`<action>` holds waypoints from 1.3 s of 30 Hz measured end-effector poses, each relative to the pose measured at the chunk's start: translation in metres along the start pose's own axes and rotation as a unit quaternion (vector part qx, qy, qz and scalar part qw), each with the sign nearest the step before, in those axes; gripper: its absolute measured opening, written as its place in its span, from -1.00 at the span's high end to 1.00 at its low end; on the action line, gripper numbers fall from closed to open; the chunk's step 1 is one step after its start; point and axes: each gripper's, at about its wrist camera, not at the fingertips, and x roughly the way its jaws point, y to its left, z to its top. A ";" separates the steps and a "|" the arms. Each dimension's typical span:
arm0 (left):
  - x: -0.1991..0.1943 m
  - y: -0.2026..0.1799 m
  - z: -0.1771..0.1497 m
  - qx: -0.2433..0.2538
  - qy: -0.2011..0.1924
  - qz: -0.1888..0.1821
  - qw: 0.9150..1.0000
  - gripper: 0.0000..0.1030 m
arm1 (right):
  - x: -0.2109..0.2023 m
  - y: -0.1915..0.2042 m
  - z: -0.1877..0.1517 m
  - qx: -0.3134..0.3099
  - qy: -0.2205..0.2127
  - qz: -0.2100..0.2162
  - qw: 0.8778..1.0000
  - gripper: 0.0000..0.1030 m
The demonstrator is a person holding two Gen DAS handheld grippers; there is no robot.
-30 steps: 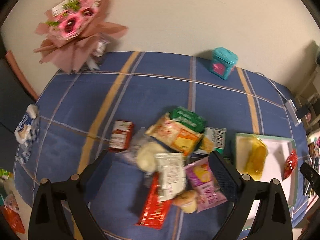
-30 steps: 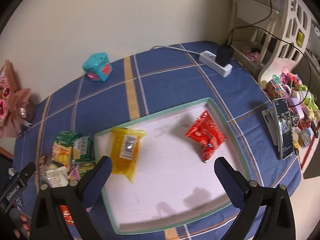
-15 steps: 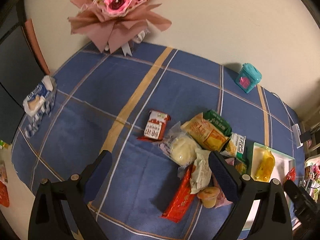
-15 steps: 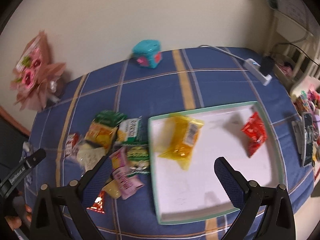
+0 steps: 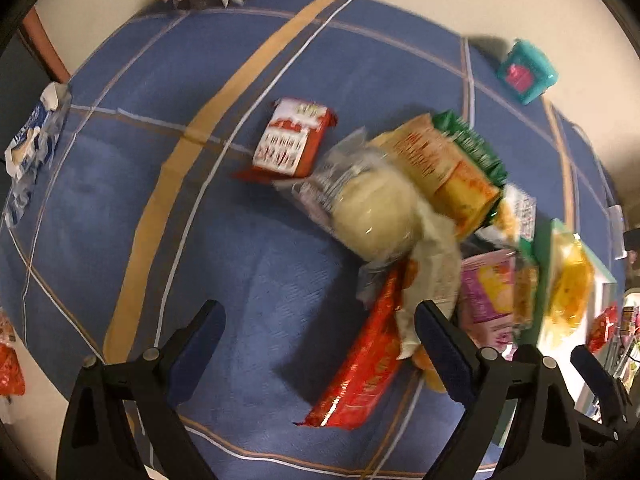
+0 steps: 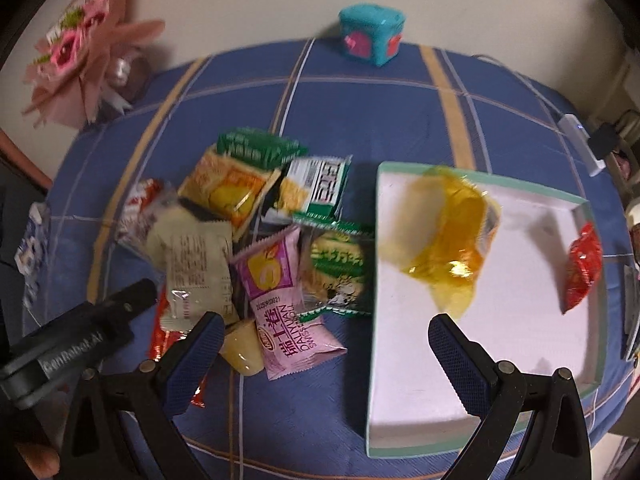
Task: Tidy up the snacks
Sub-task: 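Move both open tools back over the snack pile, then grasp the pink Swiss roll packet with the right tool while the left grasps the long red packet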
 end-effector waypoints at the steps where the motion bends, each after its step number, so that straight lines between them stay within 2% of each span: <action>1: 0.002 0.002 0.000 -0.004 0.003 -0.003 1.000 -0.85 | 0.005 0.000 0.000 0.000 0.004 0.001 1.000 -0.99; 4: 0.005 0.006 0.001 -0.015 0.006 -0.013 1.000 -0.85 | 0.012 0.000 0.000 0.003 0.007 0.009 1.000 -0.94; 9: 0.009 0.012 0.001 -0.030 0.010 -0.029 0.999 -0.85 | 0.019 0.011 0.003 -0.014 0.008 0.017 1.000 -0.61; 13: 0.006 0.018 0.001 -0.032 0.009 -0.026 0.999 -0.85 | 0.029 0.021 0.001 -0.026 0.021 0.019 0.999 -0.37; 15: 0.007 0.017 0.000 -0.029 0.011 -0.025 0.999 -0.85 | 0.032 0.025 0.000 -0.031 0.025 0.018 0.999 -0.19; 20: 0.011 0.008 0.000 -0.013 0.019 -0.028 0.999 -0.85 | 0.040 0.029 -0.003 -0.037 0.037 0.017 0.999 -0.03; 27: 0.012 0.012 -0.002 -0.021 0.027 -0.035 0.999 -0.84 | 0.047 0.034 -0.016 -0.052 0.047 0.004 0.998 0.03; 39: 0.024 -0.009 -0.026 0.032 0.047 -0.017 0.998 -0.84 | 0.047 0.030 -0.041 -0.042 0.059 0.004 0.997 0.07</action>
